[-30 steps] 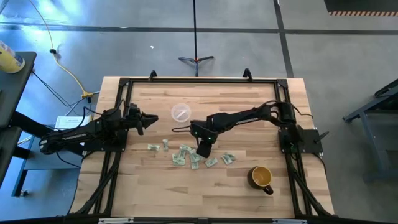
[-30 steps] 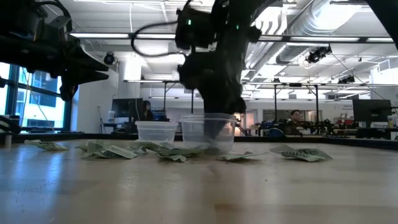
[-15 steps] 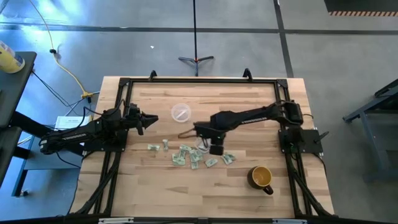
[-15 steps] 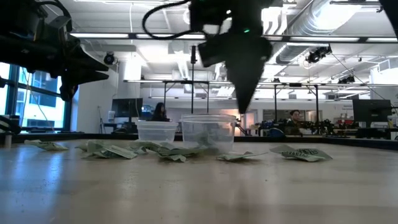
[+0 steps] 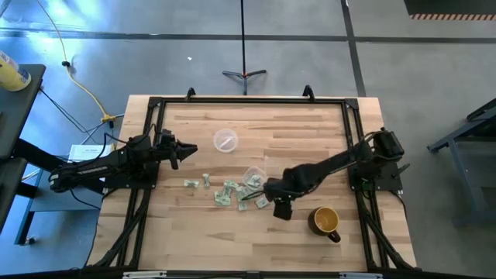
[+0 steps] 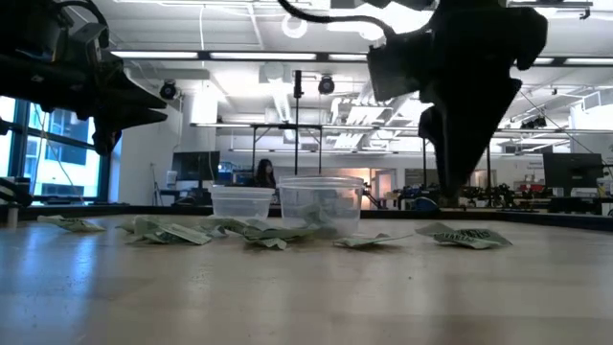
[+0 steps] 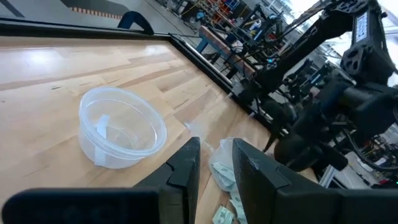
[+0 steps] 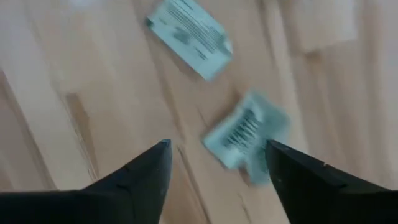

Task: Pick and place items into bin
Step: Put the light green stevia packet into the transparent bin

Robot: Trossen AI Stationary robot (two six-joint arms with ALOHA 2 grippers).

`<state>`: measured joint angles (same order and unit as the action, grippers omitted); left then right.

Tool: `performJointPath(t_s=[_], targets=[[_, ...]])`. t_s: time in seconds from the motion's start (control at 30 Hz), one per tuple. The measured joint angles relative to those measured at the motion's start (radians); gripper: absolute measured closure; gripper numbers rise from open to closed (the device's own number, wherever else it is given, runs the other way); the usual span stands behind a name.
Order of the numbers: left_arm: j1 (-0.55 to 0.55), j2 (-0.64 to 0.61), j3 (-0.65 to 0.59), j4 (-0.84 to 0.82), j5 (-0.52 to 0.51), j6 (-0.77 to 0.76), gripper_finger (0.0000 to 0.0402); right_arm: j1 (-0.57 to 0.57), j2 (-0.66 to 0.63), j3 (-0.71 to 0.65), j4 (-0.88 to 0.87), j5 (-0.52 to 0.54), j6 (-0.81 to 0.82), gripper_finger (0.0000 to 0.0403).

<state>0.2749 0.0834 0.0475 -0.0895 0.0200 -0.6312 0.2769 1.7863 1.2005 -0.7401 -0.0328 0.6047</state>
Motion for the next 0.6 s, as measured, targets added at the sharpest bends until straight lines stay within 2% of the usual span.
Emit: performJointPath(t_s=[0.27,0.6], targets=[[0.0,0.0,0.0,0.0,0.0,-0.001,0.0273,0.047,0.0,-0.095,0.015,0.189,0.266,0.015],[0.0,0.0,0.0,-0.001,0.0,-0.001,0.0273,0.073,0.009,-0.117,0.122,0.238,0.228,0.0166]])
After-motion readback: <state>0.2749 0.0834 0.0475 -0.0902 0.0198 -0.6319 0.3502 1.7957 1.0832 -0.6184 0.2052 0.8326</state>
